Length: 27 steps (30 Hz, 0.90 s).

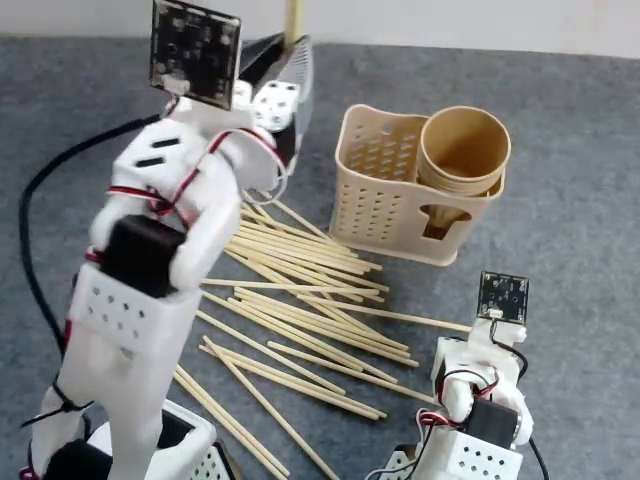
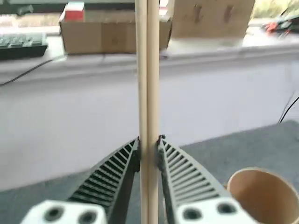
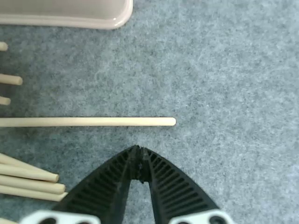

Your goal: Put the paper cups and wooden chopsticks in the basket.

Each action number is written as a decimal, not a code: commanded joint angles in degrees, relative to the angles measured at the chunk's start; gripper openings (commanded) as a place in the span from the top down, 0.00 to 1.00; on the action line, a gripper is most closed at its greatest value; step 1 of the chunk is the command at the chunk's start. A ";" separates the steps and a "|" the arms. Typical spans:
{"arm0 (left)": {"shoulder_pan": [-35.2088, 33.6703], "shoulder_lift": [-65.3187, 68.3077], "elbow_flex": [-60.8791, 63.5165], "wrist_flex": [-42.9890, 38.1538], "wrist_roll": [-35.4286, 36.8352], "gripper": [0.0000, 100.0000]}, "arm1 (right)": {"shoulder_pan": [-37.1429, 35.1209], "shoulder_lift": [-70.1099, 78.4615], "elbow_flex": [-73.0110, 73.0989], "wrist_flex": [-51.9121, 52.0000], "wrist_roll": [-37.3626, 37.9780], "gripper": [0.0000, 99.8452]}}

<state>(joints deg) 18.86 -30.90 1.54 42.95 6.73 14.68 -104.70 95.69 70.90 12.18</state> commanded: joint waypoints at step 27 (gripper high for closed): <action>9.71 10.77 16.92 -37.10 0.53 1.00 | 0.84 -0.66 6.81 -0.57 0.00 0.99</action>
<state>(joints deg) 27.38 -20.79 22.37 7.16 6.73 14.68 -104.70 95.69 70.90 12.18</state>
